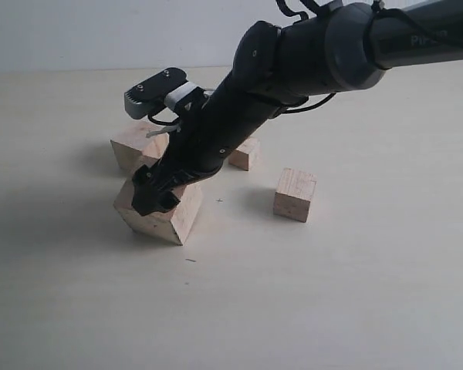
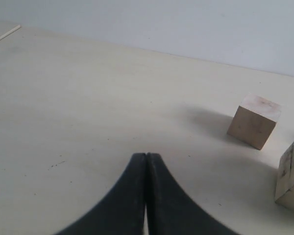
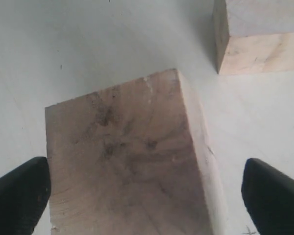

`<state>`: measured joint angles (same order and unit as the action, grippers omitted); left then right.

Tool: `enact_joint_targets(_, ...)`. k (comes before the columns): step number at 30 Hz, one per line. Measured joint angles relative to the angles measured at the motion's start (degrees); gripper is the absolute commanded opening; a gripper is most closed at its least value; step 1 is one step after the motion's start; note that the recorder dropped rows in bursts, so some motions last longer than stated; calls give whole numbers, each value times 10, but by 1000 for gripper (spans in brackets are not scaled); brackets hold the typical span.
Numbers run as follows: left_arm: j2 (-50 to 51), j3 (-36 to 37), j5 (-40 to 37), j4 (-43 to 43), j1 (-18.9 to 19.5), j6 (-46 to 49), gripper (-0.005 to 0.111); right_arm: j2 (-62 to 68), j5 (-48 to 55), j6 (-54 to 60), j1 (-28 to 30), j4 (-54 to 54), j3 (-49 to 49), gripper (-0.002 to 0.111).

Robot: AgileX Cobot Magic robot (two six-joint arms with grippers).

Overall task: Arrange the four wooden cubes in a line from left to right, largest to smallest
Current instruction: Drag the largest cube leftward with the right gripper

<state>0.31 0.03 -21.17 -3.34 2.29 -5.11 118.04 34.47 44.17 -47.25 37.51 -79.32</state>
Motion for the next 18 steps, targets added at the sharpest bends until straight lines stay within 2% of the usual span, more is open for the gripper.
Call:
enact_joint_targets(13, 0, 0, 0, 0, 0, 0, 0, -26, 3, 9, 0, -15, 0, 105)
enact_joint_targets(18, 0, 0, 0, 0, 0, 0, 0, -29, 17, 89, 0, -13, 0, 105)
